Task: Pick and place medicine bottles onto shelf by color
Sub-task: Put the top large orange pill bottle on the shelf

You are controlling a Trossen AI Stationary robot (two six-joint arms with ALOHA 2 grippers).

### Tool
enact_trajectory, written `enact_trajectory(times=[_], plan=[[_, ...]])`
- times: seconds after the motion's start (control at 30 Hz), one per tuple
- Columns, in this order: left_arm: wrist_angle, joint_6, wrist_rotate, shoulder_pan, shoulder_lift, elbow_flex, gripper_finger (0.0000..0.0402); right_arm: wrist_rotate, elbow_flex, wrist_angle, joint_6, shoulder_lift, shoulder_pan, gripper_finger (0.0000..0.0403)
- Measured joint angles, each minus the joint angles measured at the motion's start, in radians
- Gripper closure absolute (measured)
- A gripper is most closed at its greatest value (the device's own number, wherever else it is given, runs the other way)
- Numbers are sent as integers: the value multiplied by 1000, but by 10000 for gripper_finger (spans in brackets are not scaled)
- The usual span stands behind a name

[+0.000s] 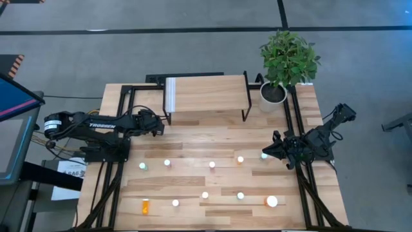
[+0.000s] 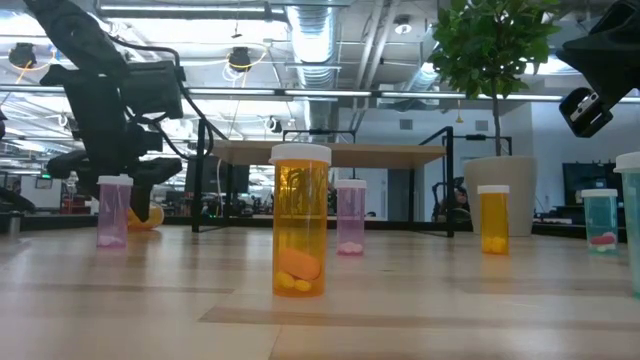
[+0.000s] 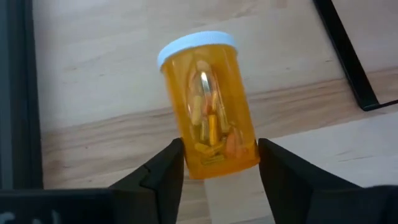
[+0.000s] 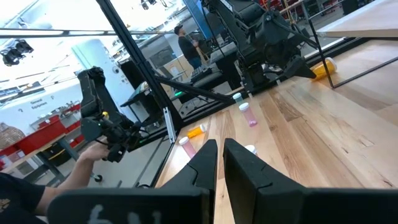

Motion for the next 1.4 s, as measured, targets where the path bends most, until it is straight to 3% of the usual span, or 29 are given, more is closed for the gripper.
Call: enact_trajectory(times=[0.3, 0.6, 1.1, 1.23, 1.4], plan=[[-27, -18, -67, -62, -50, 0, 247, 0, 0, 0, 0, 0, 0, 349], [-128, -55, -170, -116, -273, 0, 248, 0, 0, 0, 0, 0, 0, 349], [44, 234, -450, -285, -652, 0, 248, 0, 0, 0, 0, 0, 0, 349], [200, 419, -481, -330, -662, 0, 248, 0, 0, 0, 0, 0, 0, 349], [523, 715, -479, -387, -611, 0, 248, 0, 0, 0, 0, 0, 0, 349]])
